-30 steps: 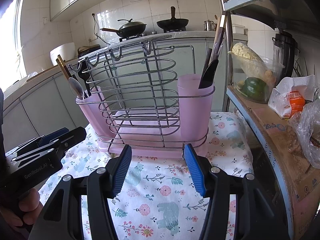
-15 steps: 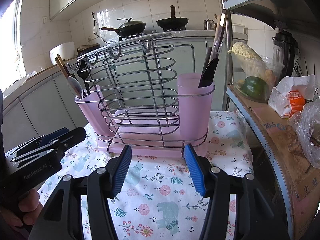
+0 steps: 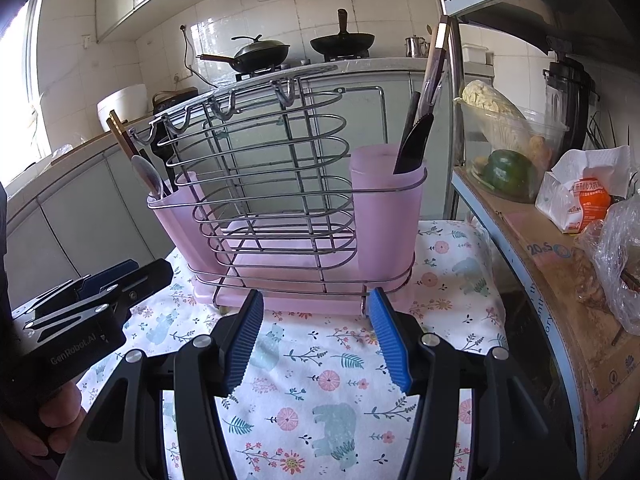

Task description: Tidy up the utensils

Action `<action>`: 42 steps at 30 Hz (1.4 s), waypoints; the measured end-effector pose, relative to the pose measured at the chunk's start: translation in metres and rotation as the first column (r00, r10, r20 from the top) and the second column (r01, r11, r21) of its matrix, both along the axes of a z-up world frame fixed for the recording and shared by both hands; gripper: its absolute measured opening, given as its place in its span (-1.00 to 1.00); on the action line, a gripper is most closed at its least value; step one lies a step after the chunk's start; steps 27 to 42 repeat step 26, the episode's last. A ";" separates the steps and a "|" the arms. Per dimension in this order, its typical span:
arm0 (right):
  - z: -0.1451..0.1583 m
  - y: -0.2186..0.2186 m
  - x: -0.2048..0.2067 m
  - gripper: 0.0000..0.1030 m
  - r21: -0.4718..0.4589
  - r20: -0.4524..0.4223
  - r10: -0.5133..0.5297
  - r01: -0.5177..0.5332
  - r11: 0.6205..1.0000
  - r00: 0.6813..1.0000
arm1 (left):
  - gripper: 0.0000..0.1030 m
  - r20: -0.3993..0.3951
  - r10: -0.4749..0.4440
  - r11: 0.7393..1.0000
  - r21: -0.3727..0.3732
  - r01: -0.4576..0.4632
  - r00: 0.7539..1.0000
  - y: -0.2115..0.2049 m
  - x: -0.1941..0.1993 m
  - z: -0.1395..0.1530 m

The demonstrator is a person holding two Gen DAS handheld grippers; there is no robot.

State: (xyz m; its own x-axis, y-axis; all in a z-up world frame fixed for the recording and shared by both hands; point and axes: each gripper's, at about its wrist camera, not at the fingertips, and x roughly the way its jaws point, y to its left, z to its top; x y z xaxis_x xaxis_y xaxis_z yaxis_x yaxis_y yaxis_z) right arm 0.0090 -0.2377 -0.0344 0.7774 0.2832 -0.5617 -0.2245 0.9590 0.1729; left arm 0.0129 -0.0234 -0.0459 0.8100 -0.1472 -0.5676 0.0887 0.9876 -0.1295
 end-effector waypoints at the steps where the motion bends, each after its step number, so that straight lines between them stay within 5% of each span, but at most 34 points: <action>1: 0.000 0.000 0.001 0.06 0.000 -0.001 0.000 0.000 1.000 1.000 | 0.02 -0.001 0.000 1.000 0.000 0.000 1.000 0.001 0.000 0.000; 42: -0.004 -0.010 0.006 0.06 -0.008 -0.019 -0.026 0.026 1.000 0.999 | 0.02 -0.036 0.032 0.999 0.000 -0.032 0.999 0.021 0.013 -0.006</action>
